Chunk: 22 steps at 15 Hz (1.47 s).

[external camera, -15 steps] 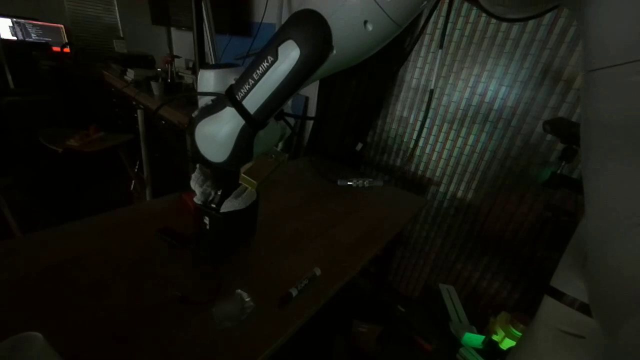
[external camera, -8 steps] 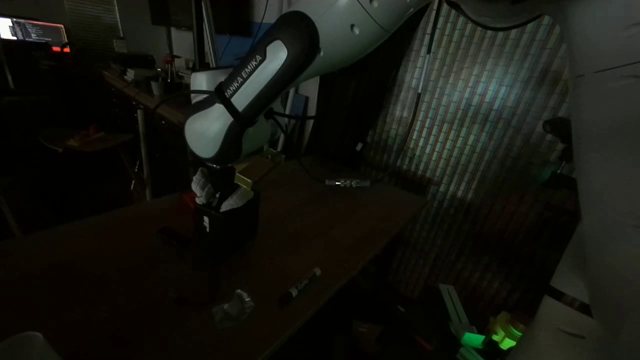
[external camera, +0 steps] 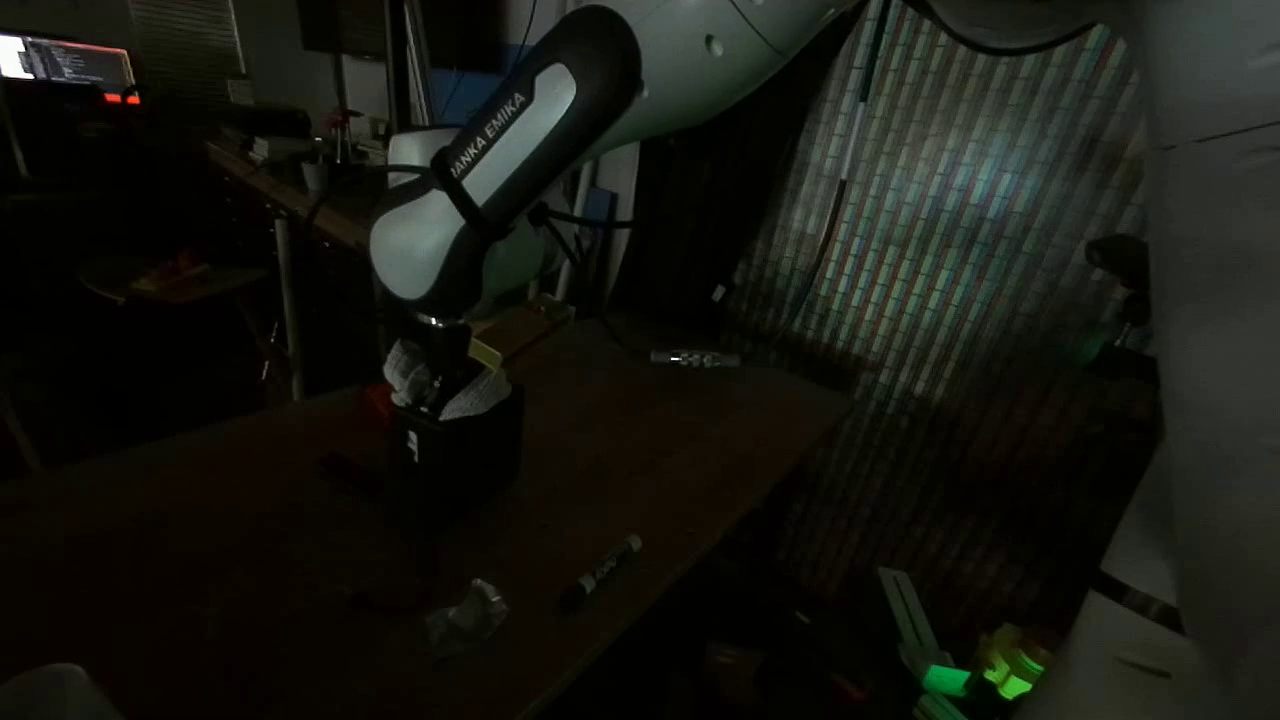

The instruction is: Put the white towel in the black box

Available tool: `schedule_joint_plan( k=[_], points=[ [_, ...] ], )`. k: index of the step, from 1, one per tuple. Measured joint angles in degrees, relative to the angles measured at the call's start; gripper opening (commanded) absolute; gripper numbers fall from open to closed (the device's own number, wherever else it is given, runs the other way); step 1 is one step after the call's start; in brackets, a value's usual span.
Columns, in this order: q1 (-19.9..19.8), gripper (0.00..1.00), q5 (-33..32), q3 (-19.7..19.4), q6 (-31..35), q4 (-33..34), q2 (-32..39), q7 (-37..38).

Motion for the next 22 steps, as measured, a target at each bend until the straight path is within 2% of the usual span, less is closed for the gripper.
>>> schedule_joint_plan(
  k=[10, 22],
  points=[
    [0.06, 0.00, -0.55, -0.77, -0.55, -5.29, -10.23, 4.83],
    [0.50, 0.00, -5.03, -0.76, -2.43, -11.60, -20.52, 10.72]
  ],
)
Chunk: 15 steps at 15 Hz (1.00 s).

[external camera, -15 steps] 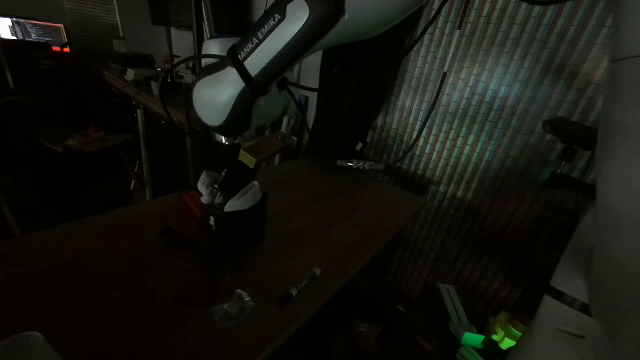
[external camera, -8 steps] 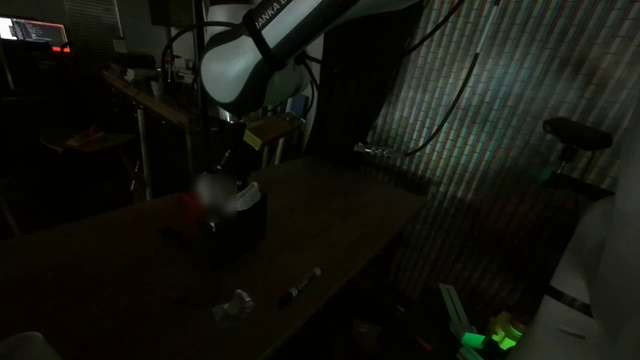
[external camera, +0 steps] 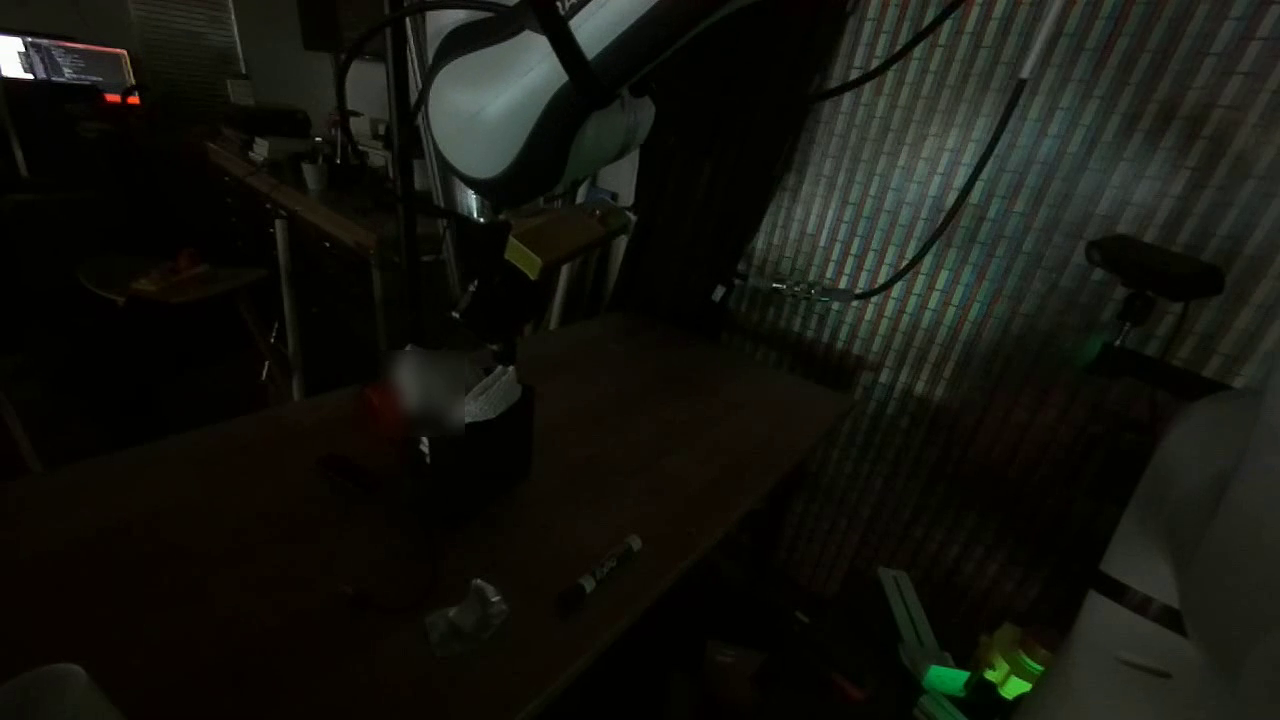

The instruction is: Put the white towel in the black box

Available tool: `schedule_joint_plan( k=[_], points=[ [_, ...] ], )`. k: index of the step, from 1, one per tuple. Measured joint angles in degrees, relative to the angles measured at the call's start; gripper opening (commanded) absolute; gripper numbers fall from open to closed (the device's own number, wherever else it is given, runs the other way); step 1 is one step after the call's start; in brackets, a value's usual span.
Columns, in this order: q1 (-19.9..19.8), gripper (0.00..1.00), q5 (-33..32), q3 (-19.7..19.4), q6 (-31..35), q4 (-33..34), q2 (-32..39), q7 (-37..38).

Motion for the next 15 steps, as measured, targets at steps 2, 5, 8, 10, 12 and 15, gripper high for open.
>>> schedule_joint_plan(
  k=[2, 5, 8, 10, 12, 15],
  points=[
    [0.00, 0.00, 0.00, 0.02, -0.24, -1.22, -1.10, 0.61],
    [0.00, 0.00, 0.00, 0.19, -0.60, -2.57, -1.74, 1.24],
    [0.00, 0.00, 0.00, 0.50, -0.83, -3.32, -1.68, 1.46],
    [0.01, 0.00, 0.00, 0.71, -0.85, -3.45, -1.56, 1.46],
    [0.03, 0.00, 0.00, 0.89, -0.85, -3.44, -1.44, 1.46],
    [0.04, 0.00, 0.00, 1.07, -0.85, -3.21, -1.29, 1.44]
  ],
)
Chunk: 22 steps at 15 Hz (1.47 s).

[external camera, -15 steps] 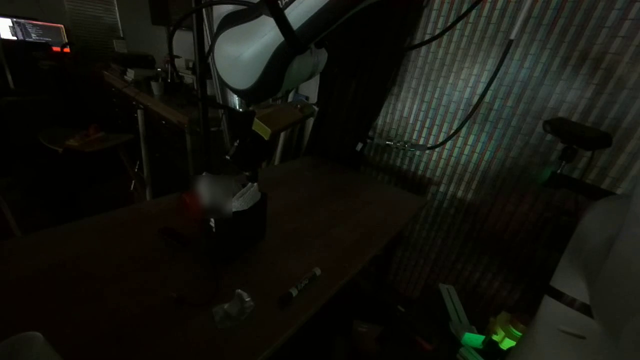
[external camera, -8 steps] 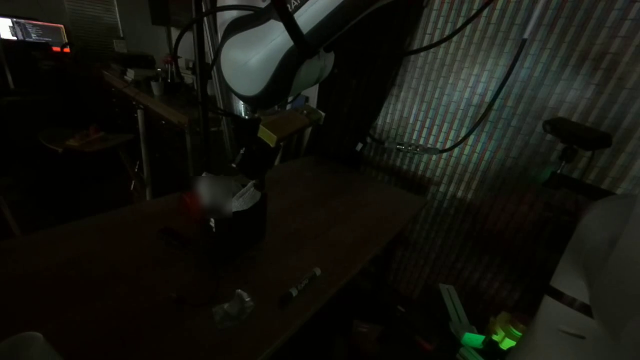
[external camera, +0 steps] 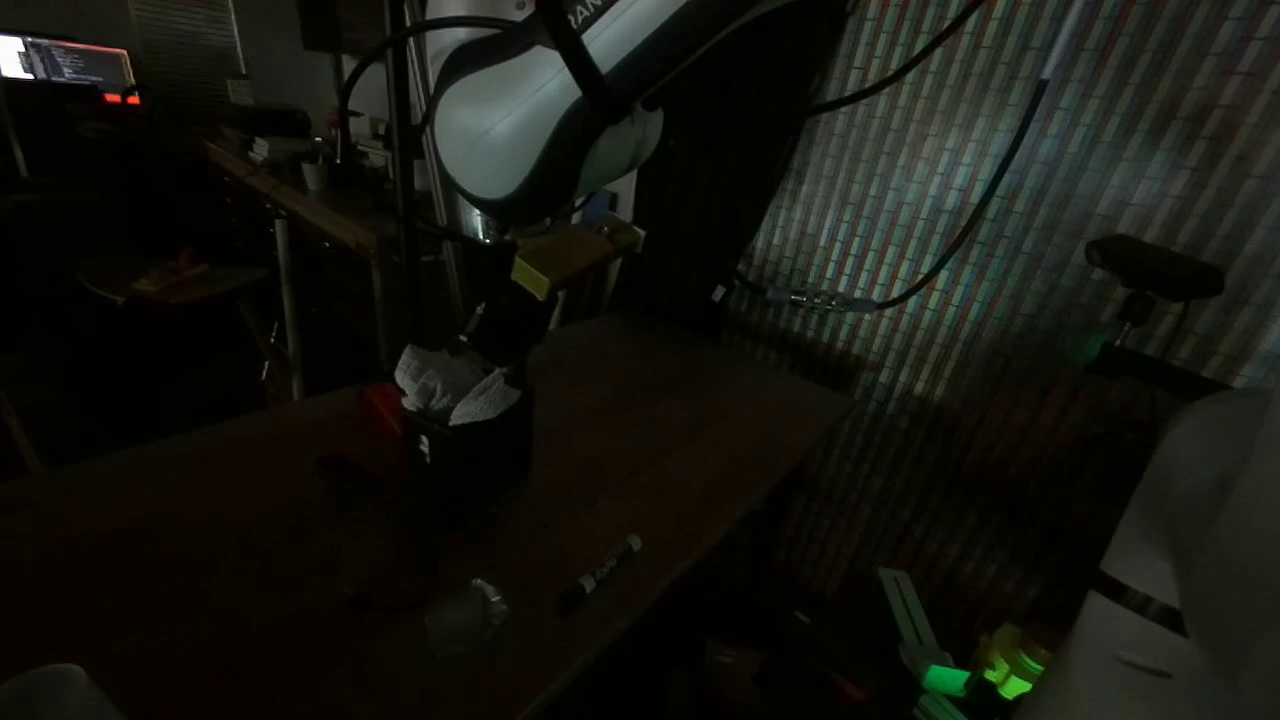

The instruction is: Put the white towel in the black box

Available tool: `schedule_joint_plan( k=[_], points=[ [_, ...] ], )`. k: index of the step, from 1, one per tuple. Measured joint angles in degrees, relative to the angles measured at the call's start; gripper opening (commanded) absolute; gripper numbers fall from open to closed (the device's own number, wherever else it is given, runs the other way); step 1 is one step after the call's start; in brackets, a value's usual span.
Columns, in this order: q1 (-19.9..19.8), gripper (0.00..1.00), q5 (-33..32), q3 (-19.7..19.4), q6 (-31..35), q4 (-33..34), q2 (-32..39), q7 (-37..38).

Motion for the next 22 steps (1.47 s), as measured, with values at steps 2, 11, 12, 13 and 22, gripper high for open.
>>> schedule_joint_plan(
  k=[2, 11, 12, 13, 22],
  points=[
    [0.00, 0.00, 0.00, 0.12, 0.00, 0.27, 0.22, -0.04],
    [0.40, 0.00, 0.00, 0.63, 0.00, 5.75, 4.61, -1.08],
    [0.44, 0.00, 0.00, 0.63, 0.00, 6.58, 5.31, -1.36],
    [0.48, 0.00, 0.00, 0.64, 0.00, 7.29, 5.97, -1.64],
    [0.62, 0.00, 0.00, 0.27, -0.01, 9.19, 7.88, -2.75]
  ],
)
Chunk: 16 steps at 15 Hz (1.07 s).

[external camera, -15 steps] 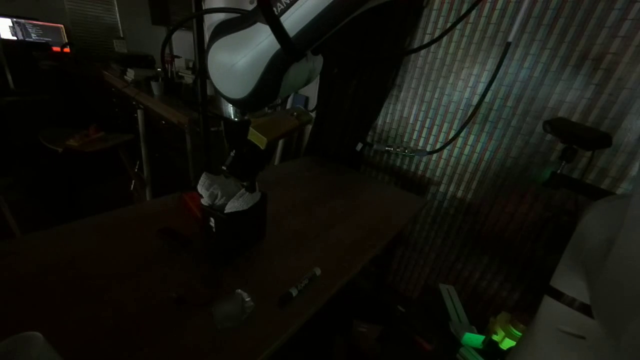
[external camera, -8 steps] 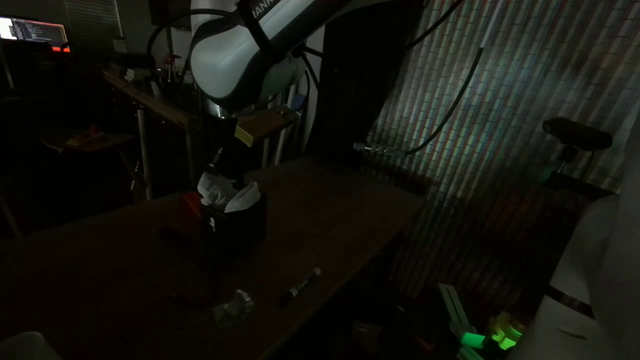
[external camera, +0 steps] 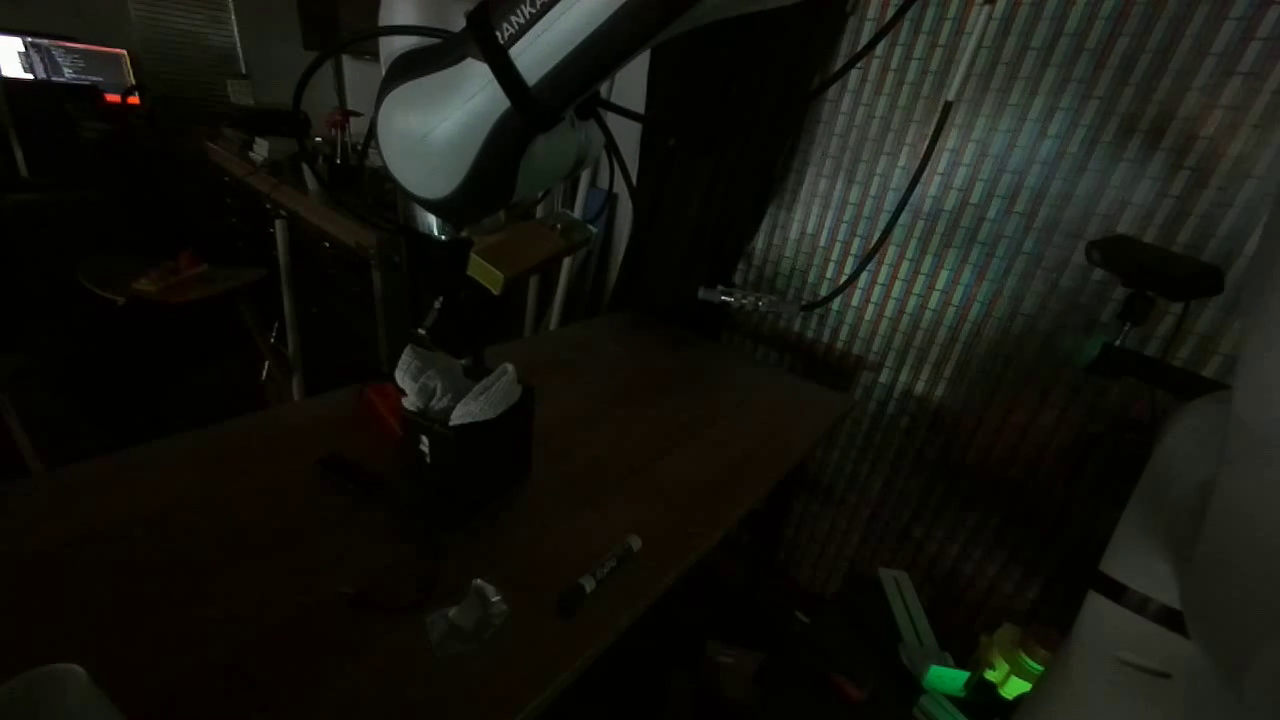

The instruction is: Put the white towel in the black box

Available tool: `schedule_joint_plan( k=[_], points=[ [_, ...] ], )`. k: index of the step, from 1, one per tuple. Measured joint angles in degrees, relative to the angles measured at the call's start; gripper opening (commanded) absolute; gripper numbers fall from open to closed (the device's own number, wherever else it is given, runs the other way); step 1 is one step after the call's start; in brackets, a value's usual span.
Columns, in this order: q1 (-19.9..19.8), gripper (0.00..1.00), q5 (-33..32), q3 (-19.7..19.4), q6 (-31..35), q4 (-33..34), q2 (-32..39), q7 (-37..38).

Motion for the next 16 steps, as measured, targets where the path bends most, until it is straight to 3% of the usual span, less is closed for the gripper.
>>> schedule_joint_plan(
  k=[16],
  points=[
    [-0.07, 0.00, 0.03, -0.78, 0.09, -6.51, -2.94, 0.82]
  ],
)
